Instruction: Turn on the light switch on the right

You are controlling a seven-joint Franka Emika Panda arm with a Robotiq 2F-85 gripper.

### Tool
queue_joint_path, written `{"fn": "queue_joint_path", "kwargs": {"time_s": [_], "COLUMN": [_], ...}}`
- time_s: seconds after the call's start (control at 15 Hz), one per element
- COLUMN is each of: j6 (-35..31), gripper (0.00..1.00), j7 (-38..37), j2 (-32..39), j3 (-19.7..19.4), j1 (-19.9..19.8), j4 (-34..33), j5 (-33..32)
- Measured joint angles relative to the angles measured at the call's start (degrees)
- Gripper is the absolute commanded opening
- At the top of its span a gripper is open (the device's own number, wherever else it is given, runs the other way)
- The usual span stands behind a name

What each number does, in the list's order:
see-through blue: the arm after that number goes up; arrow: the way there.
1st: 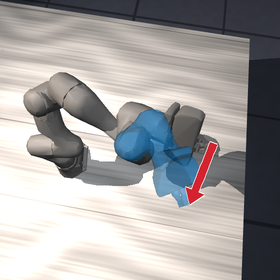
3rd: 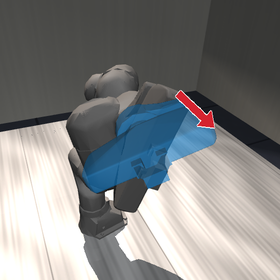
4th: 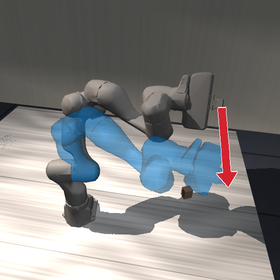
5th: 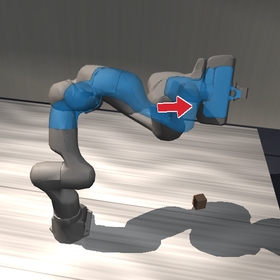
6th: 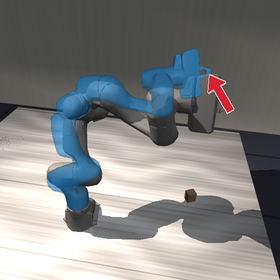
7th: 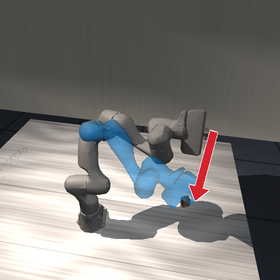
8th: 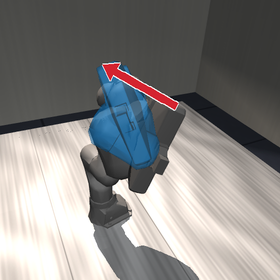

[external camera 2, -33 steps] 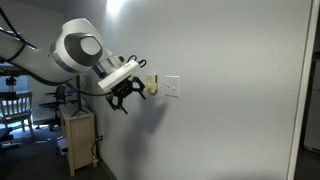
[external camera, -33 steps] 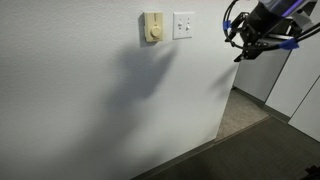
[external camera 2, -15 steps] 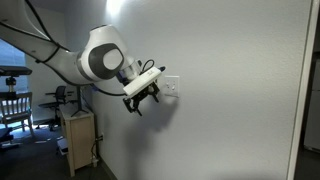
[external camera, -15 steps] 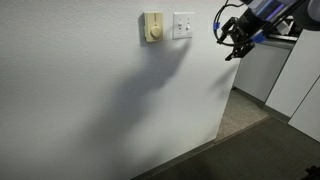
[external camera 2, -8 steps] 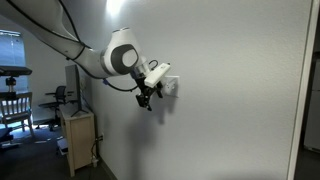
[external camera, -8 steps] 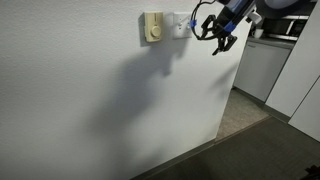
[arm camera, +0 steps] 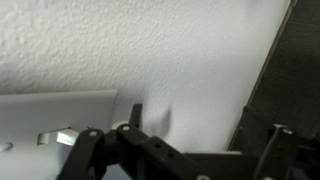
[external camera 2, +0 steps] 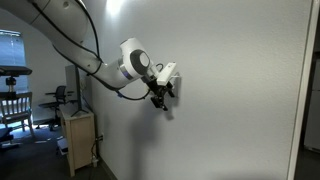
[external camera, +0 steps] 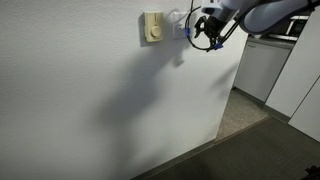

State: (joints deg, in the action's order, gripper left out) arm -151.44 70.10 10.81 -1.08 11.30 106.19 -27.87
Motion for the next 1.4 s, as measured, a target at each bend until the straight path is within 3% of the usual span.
{"fn": "queue_joint_path", "kwargs": {"time_s": [0.33, 1.0, 1.2, 1.4], "j6": [-1.1, -13.9, -16.7, -18.0], "gripper": [1.0, 1.0, 1.0, 1.0], "j7": [-7.1, -19.5, -21.6, -27.1], "j2": [0.5, 3.1, 3.8, 3.9], "j3": [0.9, 0.8, -0.1, -2.5], "j1": [0.0, -1.1, -0.7, 0.9], "j4": [-0.8, -0.8, -0.8, -0.7], "j5": [-5.0, -7.1, -8.7, -14.6]}}
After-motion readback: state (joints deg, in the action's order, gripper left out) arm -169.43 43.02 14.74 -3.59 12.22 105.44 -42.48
